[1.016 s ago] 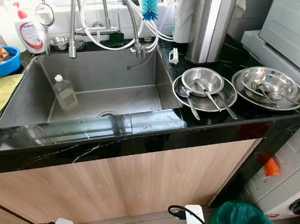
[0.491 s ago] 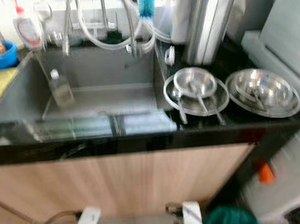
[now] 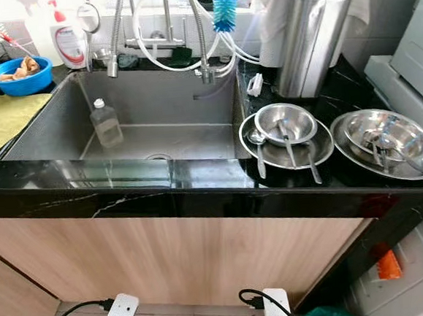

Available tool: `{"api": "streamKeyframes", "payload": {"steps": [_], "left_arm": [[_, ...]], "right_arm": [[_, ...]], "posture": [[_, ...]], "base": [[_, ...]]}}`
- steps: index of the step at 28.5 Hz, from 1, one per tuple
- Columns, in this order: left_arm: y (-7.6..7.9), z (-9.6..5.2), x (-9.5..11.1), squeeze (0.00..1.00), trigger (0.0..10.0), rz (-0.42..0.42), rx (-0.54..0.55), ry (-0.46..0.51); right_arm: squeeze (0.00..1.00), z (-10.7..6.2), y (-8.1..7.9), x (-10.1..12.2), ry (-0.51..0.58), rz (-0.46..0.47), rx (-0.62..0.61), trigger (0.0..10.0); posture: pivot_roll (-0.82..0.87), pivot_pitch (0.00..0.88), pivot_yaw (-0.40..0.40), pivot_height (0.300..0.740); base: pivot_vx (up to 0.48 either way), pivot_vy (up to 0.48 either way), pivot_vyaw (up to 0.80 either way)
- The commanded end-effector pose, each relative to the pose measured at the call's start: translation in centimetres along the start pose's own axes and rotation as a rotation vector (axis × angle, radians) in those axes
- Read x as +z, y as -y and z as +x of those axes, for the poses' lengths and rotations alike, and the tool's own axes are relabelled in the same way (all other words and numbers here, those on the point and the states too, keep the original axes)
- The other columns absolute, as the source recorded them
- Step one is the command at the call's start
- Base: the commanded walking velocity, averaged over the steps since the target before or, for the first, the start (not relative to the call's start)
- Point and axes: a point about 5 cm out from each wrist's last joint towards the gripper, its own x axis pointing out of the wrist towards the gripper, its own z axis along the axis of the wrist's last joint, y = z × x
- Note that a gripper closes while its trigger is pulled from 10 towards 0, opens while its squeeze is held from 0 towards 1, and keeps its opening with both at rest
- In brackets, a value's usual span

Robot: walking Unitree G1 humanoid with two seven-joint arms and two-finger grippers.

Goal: Kitchen organization

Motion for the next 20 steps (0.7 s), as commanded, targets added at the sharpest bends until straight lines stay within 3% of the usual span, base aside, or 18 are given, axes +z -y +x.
{"api": "streamKeyframes", "payload": {"steps": [1,8,14,20], "left_arm": [[-0.3,-0.2,-0.8,0.00,10.0,-0.002,-0.003,-0.016],[-2.6,-0.5,-0.1,0.00,10.0,-0.096,0.045,0.076],[-5.3,-1.5,0.9,0.00,10.0,-0.153,0.090,0.270],[-6.2,-3.0,1.1,0.00,10.0,-0.071,0.069,0.412]], "right_arm": [[0.00,0.0,0.2,0.4,0.026,-0.020,-0.006,10.0],[0.00,0.0,0.2,0.6,0.051,-0.049,-0.004,10.0],[0.00,-0.2,0.3,0.5,0.087,-0.014,-0.023,10.0],[0.00,-0.2,0.4,0.3,0.090,-0.031,-0.038,10.0]], "posture": [[0.08,0.000,-0.059,0.740],[0.08,0.000,-0.055,0.740],[0.08,0.000,-0.049,0.740],[0.08,0.000,-0.045,0.740]], "base": [[0.000,0.000,0.00],[0.000,0.000,0.00],[0.000,0.000,0.00],[0.000,0.000,0.00]]}}
